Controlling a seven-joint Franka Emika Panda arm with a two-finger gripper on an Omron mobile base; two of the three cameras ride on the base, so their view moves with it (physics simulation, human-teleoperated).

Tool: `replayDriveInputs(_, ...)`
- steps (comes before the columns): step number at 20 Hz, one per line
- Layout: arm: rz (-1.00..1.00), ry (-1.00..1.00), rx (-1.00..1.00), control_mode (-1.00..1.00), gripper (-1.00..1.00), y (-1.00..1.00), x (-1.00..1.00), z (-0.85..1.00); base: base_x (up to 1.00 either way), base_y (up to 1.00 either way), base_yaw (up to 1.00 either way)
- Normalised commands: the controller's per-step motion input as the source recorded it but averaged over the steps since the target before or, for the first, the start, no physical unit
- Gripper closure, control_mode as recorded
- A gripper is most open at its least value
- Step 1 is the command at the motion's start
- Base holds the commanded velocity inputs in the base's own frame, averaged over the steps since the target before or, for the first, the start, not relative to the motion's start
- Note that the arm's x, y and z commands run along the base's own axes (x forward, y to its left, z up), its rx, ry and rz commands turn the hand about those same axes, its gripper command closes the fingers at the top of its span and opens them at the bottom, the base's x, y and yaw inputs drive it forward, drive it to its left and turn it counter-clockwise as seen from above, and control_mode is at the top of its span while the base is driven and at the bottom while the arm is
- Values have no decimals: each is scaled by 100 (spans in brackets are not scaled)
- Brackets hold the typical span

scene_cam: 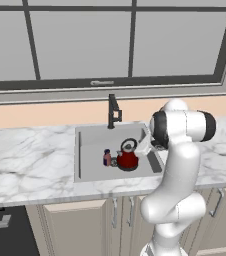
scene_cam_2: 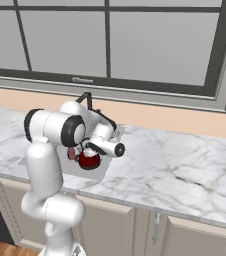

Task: Open the cabinet, pick the kettle from the cabinet, and place it in the sink.

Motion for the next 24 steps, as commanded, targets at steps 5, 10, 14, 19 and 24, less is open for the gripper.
replayDriveInputs(5,-1,7,0,-100,-100,2,-22,18,0,0,0)
replayDriveInputs(10,-2,11,-1,-100,-100,-3,-27,27,0,0,0)
replayDriveInputs(14,-5,13,-2,-100,-100,-8,-29,33,0,0,0)
replayDriveInputs(19,-8,6,-4,-100,-100,-12,-30,34,0,0,0)
replayDriveInputs(24,-13,0,-12,-100,-100,-15,-30,35,0,0,0)
